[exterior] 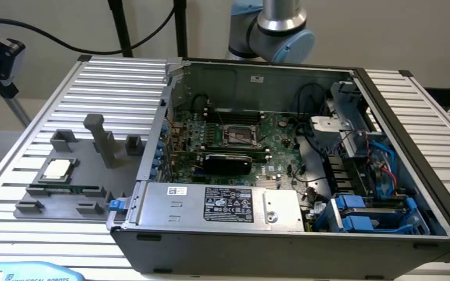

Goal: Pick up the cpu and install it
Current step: 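Reach for the cpu, then pick up the cpu and move it towards the insertion slot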

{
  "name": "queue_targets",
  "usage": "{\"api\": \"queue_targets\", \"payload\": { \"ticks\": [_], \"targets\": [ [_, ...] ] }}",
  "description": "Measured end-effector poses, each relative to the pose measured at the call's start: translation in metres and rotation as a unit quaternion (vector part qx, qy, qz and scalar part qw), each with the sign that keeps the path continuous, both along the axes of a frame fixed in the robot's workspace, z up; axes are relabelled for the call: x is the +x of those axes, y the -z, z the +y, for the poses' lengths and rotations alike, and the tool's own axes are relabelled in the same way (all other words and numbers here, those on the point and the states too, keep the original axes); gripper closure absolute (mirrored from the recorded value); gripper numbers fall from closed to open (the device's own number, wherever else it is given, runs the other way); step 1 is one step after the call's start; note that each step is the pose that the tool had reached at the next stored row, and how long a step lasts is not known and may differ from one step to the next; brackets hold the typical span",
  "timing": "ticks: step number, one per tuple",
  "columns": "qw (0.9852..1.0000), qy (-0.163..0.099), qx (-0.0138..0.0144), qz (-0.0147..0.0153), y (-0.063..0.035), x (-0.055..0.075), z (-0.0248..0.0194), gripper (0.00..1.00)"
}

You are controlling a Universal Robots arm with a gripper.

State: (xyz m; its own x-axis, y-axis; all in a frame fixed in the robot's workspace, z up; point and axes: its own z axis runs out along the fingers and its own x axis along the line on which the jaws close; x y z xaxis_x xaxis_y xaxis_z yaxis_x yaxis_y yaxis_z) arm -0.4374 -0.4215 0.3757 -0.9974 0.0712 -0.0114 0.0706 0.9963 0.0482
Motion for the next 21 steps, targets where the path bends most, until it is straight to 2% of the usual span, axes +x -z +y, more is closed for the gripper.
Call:
{"api": "queue_targets", "payload": {
  "ticks": [12, 13, 14, 17, 18, 20, 21],
  "targets": [
    [1.0000, 0.000, 0.0000, 0.0000, 0.0000, 0.0000, 0.0000, 0.88],
    [1.0000, 0.000, 0.0000, 0.0000, 0.0000, 0.0000, 0.0000, 0.82],
    [1.0000, 0.000, 0.0000, 0.0000, 0.0000, 0.0000, 0.0000, 0.82],
    [1.0000, 0.000, 0.0000, 0.0000, 0.0000, 0.0000, 0.0000, 0.64],
    [1.0000, 0.000, 0.0000, 0.0000, 0.0000, 0.0000, 0.0000, 0.64],
    [1.0000, 0.000, 0.0000, 0.0000, 0.0000, 0.0000, 0.0000, 0.53],
    [1.0000, 0.000, 0.0000, 0.0000, 0.0000, 0.0000, 0.0000, 0.53]
  ]
}}
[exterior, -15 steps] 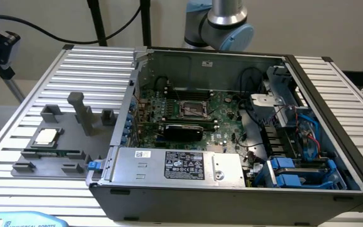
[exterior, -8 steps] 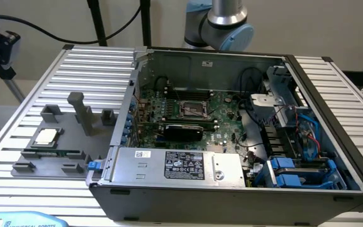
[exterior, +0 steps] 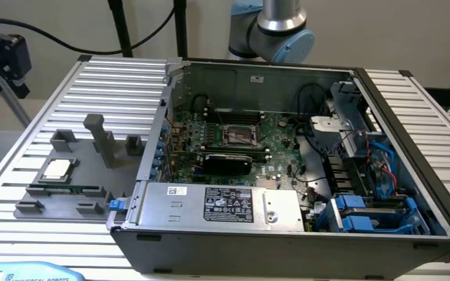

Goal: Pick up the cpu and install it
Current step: 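Pick up the cpu and move it towards the insertion slot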

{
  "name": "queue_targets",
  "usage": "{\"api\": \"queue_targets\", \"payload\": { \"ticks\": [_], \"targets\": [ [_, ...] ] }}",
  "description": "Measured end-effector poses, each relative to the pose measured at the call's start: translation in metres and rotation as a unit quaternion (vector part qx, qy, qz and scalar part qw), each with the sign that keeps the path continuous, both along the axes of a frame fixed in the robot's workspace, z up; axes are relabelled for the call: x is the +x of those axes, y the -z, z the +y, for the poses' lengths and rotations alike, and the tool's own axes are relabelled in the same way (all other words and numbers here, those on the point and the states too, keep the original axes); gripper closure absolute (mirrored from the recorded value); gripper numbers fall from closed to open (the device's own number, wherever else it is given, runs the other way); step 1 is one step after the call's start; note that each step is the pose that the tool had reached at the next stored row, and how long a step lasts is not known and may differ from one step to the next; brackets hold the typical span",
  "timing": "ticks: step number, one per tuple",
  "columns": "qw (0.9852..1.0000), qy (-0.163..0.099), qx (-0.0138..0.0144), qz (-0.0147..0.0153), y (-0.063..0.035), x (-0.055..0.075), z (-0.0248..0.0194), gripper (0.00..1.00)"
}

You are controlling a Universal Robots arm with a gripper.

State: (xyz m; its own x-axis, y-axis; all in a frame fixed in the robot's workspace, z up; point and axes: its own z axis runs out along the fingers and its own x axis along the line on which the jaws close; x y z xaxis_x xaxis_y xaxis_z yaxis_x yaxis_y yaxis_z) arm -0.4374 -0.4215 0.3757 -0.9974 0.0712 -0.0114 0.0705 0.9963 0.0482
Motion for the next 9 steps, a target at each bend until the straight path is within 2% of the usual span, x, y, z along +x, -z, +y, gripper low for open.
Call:
{"api": "queue_targets", "payload": {
  "ticks": [1, 2, 3, 9],
  "targets": [
    [1.0000, 0.000, 0.0000, 0.0001, 0.0002, 0.000, 0.0000, 0.47],
    [1.0000, 0.000, 0.0000, 0.0000, 0.0014, 0.000, 0.0000, 0.47],
    [1.0000, 0.000, 0.0001, -0.0001, 0.0033, 0.000, 0.0000, 0.40],
    [1.0000, 0.000, 0.0000, 0.0000, 0.0140, 0.002, 0.0000, 0.40]
  ]
}}
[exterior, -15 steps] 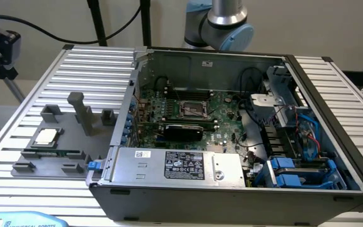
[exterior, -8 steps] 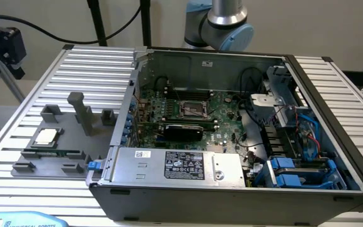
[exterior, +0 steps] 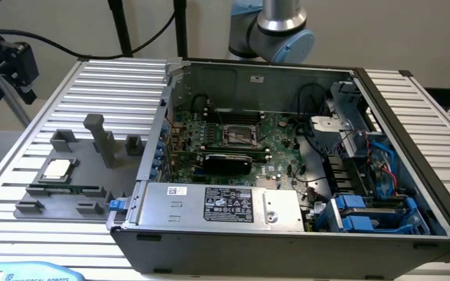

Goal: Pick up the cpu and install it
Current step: 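Pick up the cpu and move it towards the insertion slot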

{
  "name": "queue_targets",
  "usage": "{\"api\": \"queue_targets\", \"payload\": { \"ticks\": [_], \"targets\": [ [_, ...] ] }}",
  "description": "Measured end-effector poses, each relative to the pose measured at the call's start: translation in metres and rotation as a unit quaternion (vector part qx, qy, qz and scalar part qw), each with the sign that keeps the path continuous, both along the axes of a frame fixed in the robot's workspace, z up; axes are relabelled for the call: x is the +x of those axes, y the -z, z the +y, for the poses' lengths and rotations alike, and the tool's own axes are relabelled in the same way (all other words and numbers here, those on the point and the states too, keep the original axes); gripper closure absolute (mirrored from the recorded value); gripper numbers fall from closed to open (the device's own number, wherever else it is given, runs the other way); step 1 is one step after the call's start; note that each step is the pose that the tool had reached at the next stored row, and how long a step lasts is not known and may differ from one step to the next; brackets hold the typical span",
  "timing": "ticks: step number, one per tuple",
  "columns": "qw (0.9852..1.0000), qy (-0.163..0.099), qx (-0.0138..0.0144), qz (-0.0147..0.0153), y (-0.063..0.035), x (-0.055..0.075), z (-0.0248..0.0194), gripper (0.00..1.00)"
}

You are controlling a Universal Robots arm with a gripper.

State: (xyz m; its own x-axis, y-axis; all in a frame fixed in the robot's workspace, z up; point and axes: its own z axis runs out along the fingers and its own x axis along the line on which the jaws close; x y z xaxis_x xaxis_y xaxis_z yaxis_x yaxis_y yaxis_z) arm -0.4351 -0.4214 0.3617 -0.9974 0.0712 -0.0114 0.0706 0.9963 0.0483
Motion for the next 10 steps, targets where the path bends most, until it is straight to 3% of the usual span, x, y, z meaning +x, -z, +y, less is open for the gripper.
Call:
{"api": "queue_targets", "payload": {
  "ticks": [10],
  "targets": [
    [1.0000, -0.004, 0.0000, 0.0000, 0.0181, 0.004, -0.0001, 0.40]
  ]
}}
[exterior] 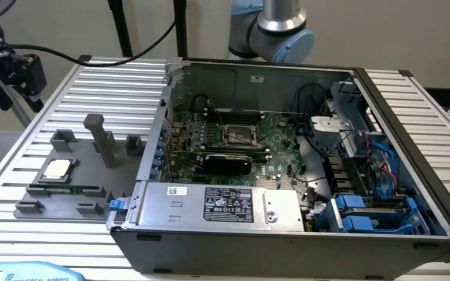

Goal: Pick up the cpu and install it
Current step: 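Pick up the cpu and move it towards the insertion slot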

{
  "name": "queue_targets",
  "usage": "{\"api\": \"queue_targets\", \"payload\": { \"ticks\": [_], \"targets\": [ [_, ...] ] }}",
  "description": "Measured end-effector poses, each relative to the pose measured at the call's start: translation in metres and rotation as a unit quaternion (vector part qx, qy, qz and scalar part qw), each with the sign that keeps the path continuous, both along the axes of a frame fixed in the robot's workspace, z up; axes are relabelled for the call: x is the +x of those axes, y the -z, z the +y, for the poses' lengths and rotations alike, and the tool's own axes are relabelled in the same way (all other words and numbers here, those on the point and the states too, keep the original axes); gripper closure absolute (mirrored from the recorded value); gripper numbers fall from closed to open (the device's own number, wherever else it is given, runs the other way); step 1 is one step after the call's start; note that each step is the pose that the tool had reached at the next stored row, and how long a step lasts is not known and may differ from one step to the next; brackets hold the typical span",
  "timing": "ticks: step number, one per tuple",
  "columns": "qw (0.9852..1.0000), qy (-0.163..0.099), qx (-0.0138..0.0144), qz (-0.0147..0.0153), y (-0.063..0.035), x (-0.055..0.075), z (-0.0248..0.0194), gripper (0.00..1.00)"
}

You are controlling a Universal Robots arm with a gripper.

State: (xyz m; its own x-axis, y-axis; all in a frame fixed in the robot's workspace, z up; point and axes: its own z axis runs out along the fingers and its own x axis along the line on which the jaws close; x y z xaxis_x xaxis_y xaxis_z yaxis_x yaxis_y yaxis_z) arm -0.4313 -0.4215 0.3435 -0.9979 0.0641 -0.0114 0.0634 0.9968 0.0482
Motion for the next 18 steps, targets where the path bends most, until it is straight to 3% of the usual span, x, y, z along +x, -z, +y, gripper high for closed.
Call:
{"api": "queue_targets", "payload": {
  "ticks": [3, 6, 18],
  "targets": [
    [1.0000, -0.004, 0.0000, 0.0000, 0.0073, 0.001, -0.0002, 0.39],
    [1.0000, -0.006, 0.0000, 0.0000, 0.0129, 0.001, -0.0012, 0.27],
    [1.0000, -0.008, 0.0000, 0.0000, 0.0346, 0.005, -0.0070, 0.27]
  ]
}}
